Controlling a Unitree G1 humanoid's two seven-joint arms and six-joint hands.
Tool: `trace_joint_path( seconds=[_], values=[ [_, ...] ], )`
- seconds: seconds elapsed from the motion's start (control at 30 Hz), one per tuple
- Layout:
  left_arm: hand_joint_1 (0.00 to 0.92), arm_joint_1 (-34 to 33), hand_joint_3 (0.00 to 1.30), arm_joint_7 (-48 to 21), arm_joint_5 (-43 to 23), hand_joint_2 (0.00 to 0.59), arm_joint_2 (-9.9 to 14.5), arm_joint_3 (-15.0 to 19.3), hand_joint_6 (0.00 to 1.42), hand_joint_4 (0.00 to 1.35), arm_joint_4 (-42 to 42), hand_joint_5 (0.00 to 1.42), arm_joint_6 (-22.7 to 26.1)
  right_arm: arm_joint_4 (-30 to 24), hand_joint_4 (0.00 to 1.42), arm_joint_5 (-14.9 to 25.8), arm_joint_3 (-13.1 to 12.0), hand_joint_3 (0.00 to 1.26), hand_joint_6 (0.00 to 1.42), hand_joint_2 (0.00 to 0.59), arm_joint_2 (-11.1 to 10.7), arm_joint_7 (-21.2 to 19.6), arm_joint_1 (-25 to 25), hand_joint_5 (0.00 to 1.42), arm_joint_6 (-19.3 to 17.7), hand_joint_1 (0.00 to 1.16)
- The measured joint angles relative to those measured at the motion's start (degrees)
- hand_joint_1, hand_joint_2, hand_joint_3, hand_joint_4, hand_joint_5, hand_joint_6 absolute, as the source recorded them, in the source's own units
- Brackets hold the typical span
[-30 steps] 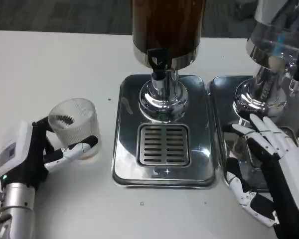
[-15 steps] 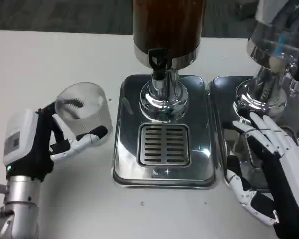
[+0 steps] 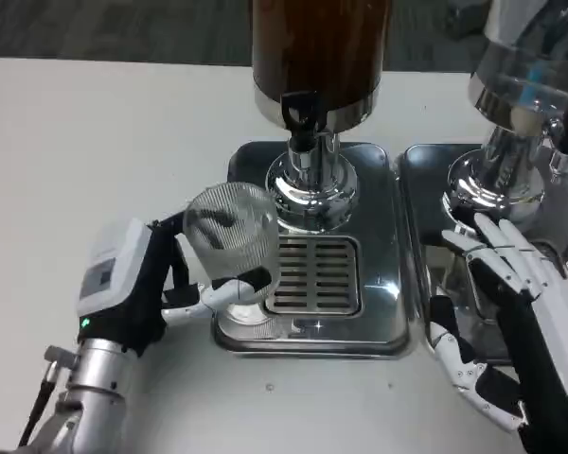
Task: Grasp the cup under the faucet to collect the drink, then remove the cup.
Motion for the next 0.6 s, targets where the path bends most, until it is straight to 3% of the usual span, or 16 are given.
trace_joint_path(
  seconds=[0.6],
  values=[
    [0.391, -5.22, 0.57, -1.25, 0.07, 0.125, -5.42, -3.18, 1.42, 0.72, 3.97, 1.1, 4.64, -2.69, 0.11, 0.62, -0.41, 0.29, 0.14, 0.553, 1.35, 0.0, 2.39, 0.09, -0.42, 0.48]
  ],
)
